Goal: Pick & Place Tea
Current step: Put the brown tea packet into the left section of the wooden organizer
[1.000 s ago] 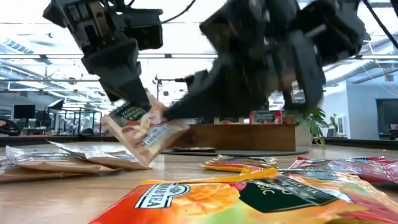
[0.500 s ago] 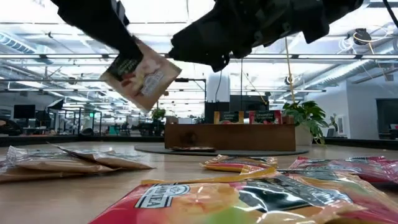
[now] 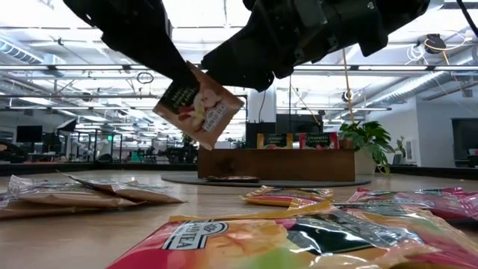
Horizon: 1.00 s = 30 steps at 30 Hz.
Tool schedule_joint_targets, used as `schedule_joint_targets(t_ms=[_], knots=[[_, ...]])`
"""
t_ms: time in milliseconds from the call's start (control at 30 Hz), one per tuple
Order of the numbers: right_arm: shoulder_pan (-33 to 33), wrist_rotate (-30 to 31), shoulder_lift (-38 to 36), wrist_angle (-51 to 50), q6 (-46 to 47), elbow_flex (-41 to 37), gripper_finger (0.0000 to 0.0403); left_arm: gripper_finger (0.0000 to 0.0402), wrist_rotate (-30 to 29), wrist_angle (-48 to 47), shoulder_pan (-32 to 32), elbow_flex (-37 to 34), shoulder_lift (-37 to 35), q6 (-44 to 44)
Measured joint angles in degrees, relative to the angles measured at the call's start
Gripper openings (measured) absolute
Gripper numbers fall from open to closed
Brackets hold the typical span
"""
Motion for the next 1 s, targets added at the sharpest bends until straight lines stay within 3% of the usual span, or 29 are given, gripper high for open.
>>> schedule_joint_targets(t_ms=[367,667,833,1000], knots=[[-0.61,2.98,0.0,-2.9,1.14,0.0,0.0134,0.0001,2.09,2.58,0.63,0.0,0.0,1.61],[-1.09,2.51,0.0,-3.46,-0.4,0.0,0.0009,0.0001,2.04,3.02,0.77,-0.02,0.0,1.66],[-1.18,2.95,0.0,-2.17,-1.2,0.0,0.0002,0.0027,2.04,3.08,0.98,-0.02,-0.06,2.02],[-1.23,4.22,0.0,3.56,-2.29,-2.9,0.0001,0.0081,0.95,0.2,-0.13,-0.02,-3.03,4.8]])
